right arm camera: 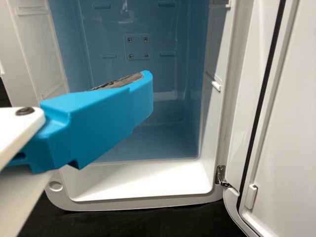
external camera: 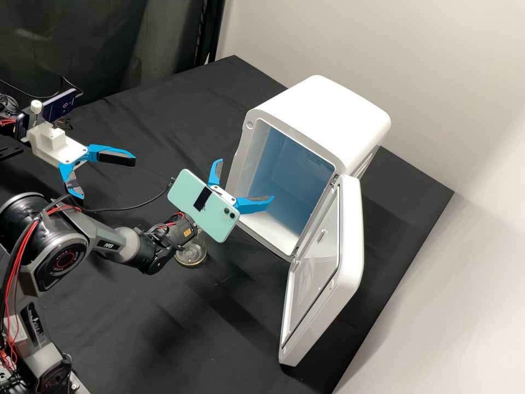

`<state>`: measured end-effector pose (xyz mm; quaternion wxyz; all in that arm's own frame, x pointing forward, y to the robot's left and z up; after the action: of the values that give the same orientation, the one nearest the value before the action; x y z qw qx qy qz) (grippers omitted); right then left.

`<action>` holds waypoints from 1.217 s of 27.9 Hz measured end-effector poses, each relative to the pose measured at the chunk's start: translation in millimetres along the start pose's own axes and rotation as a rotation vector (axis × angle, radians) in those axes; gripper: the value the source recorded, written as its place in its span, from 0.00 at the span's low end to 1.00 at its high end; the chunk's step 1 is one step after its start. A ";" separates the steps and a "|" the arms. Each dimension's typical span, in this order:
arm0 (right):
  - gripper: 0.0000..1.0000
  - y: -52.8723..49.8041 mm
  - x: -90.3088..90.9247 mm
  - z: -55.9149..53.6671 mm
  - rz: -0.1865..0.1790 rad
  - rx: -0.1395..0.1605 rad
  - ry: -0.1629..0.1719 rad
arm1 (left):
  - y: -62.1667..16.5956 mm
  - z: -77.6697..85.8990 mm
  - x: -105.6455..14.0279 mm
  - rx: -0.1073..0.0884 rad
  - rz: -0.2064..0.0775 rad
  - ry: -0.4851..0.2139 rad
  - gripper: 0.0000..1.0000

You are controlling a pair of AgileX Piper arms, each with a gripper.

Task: Place the flask in the incubator

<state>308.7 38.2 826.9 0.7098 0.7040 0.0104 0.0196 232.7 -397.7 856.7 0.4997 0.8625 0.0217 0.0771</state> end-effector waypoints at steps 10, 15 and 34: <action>1.00 0.0 0.0 0.0 0.000 0.000 0.000 | -1.9 -3.1 -2.8 0.006 -0.012 0.004 1.00; 1.00 -1.5 -4.0 1.2 0.006 0.001 0.007 | -1.7 -5.4 -3.5 0.003 -0.011 0.015 1.00; 1.00 -23.7 -61.8 12.7 -0.044 -0.039 0.058 | -0.8 -10.3 -4.0 -0.012 -0.007 0.036 1.00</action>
<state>247.8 22.7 802.5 0.7230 0.6889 0.0462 0.0244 227.2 -388.8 860.6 0.5045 0.8580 0.0331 0.0910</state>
